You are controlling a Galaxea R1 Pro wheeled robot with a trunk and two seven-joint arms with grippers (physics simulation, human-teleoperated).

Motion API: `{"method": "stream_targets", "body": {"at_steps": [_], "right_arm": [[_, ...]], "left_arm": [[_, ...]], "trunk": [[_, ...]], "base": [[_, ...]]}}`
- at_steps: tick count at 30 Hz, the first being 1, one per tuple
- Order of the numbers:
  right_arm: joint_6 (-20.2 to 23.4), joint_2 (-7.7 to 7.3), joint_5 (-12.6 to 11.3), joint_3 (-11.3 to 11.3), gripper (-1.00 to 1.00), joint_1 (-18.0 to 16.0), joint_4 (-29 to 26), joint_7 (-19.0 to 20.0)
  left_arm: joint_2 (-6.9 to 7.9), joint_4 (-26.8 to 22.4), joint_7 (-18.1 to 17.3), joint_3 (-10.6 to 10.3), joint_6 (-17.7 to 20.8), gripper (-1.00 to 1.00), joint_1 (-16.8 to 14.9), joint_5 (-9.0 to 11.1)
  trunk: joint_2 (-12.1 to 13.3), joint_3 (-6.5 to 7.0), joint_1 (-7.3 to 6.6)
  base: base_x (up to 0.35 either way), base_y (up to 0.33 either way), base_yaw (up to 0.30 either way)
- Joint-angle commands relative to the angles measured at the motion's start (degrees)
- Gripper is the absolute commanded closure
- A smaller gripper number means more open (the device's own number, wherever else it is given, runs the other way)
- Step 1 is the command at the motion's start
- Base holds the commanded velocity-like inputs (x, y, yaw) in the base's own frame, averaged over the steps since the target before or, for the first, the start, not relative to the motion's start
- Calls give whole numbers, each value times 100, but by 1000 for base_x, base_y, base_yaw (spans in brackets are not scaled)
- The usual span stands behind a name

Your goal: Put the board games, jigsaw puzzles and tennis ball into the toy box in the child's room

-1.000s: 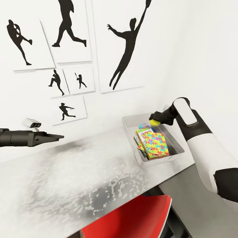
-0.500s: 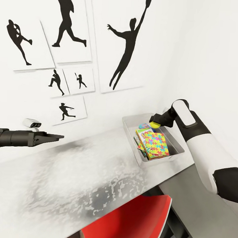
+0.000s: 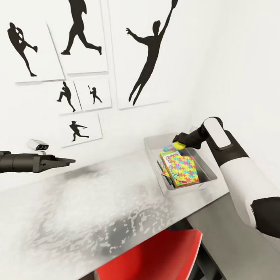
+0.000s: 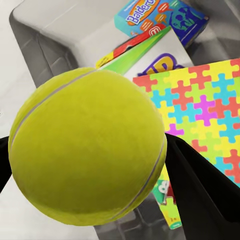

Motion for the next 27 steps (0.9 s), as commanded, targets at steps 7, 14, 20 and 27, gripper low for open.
{"method": "stream_targets", "body": {"at_steps": [7, 14, 20, 27], "right_arm": [[2, 18, -40, 13, 100, -10, -5, -61], [2, 21, -15, 4, 100, -42, -5, -60], [2, 28, -13, 3, 100, -310, -5, -62], [-15, 37, 53, 3, 100, -491, -5, -62]], "left_arm": [[6, -1, -21, 6, 61, -100, -5, 5], [13, -1, -21, 28, 61, -100, -7, 6], [12, 6, -21, 39, 61, -100, -8, 6], [-4, 7, -21, 41, 61, -100, -17, 6]], "trunk": [[-12, -67, 3], [-12, -131, 3], [-12, -187, 3], [-12, -252, 3]], "base": [[0, 0, 0], [0, 0, 0], [0, 0, 0], [0, 0, 0]]}}
